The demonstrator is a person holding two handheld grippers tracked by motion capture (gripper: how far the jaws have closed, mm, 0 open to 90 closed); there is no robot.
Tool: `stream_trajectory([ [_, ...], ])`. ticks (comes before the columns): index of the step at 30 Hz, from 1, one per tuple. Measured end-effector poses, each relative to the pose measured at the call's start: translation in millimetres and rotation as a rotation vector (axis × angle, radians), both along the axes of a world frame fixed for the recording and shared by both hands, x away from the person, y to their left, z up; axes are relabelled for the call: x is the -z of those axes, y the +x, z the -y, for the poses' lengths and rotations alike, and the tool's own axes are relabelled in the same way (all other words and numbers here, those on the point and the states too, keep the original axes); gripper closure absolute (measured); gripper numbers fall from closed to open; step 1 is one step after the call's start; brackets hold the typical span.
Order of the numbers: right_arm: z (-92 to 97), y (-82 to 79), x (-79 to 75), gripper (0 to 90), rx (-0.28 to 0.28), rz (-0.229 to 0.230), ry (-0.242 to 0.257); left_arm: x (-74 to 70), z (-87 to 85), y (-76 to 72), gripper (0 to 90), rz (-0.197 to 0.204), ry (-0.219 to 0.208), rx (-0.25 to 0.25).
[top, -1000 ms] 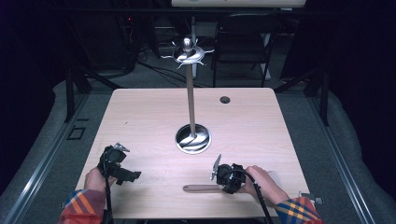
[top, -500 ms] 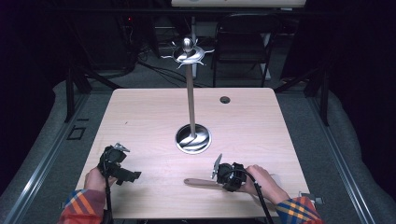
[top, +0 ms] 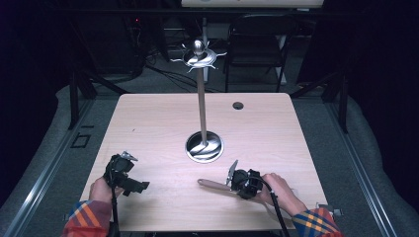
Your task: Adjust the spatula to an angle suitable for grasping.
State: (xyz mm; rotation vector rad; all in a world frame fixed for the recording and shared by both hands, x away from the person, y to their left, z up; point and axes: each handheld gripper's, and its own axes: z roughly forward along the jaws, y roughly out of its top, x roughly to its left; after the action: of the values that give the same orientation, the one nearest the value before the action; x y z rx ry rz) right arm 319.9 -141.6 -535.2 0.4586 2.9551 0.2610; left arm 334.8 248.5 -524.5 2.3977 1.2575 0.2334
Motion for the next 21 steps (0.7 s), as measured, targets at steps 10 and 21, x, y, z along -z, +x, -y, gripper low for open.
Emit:
stream_trajectory([
  [10, 2.9, 2.8, -4.4, 77.7, 0.039, 0.040, 0.015, 0.1, 0.2, 0.0, 0.0, -0.001, 0.000, -0.001],
  [21, 8.4, 7.5, -8.4, 77.8, 0.091, 0.065, 0.065, 0.3, 0.4, -0.2, 0.0, -0.004, 0.002, -0.001],
])
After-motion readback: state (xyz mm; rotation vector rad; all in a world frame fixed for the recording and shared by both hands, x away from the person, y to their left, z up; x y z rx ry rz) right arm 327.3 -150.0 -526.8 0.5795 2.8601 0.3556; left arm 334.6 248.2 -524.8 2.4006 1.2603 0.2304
